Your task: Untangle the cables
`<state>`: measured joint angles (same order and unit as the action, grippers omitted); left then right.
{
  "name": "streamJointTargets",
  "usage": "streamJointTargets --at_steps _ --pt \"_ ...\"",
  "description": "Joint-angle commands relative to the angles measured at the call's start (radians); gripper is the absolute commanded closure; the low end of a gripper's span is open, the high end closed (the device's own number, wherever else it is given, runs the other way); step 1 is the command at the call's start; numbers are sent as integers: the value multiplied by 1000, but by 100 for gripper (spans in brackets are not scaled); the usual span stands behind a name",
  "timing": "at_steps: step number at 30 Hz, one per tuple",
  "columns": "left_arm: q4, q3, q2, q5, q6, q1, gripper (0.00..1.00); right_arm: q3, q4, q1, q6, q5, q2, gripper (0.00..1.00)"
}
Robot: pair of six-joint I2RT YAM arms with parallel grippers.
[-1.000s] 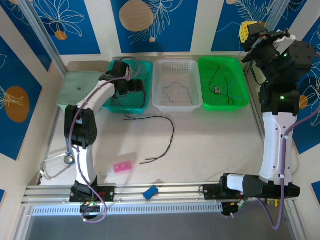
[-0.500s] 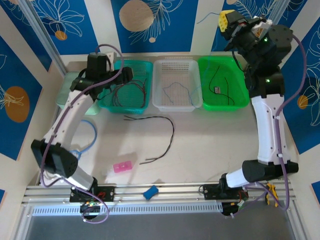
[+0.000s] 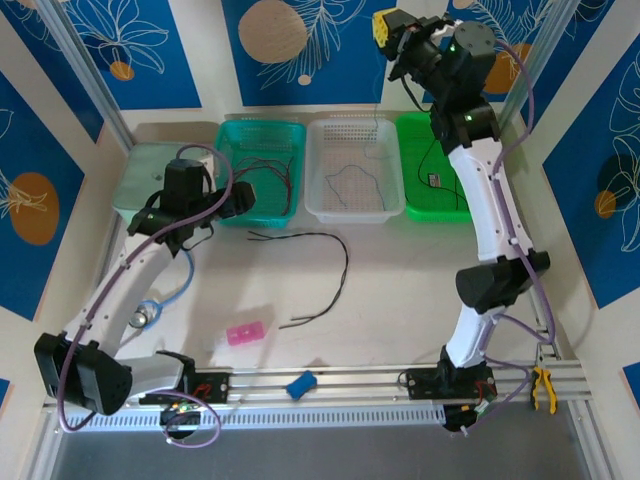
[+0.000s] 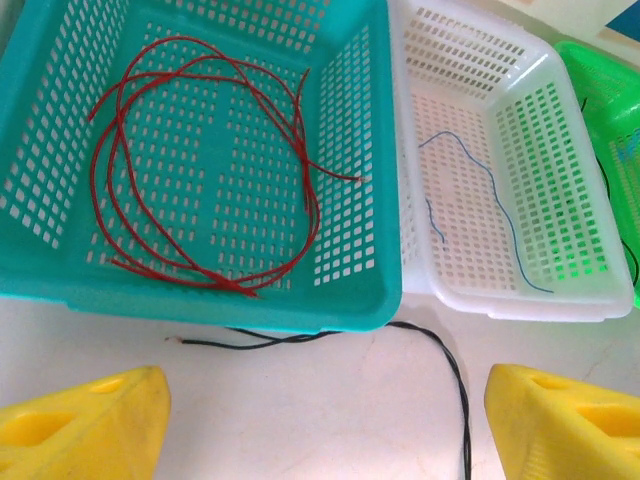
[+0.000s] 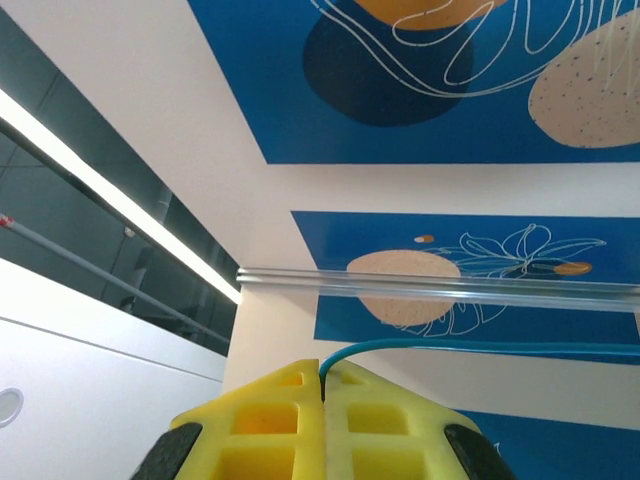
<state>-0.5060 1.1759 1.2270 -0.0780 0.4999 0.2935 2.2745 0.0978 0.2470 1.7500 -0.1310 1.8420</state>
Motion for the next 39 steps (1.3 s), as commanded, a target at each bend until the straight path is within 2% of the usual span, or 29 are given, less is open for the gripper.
streamJointTargets --at_steps 1,5,14,20,26,31,36,39 --pt "27 -26 -50 -25 27 9 18 103 1 2 -19 9 71 100" --pt "-2 -36 -72 -25 15 10 18 94 25 4 -45 5 138 100" --pt "-41 -62 -120 -23 4 9 18 -295 -18 5 -123 95 80 100" --pt "-54 -71 -130 -26 6 9 18 -477 -6 5 -139 113 62 100" --pt "-63 -85 -135 -29 11 10 18 -449 150 15 -237 118 133 100" --pt "-73 -104 -135 12 -15 9 18 -433 258 37 -296 148 189 100" --pt "-67 -107 -130 8 -11 10 18 -448 380 70 -388 255 235 100" --pt "-75 -104 -130 6 -15 10 18 -460 442 75 -399 279 262 100"
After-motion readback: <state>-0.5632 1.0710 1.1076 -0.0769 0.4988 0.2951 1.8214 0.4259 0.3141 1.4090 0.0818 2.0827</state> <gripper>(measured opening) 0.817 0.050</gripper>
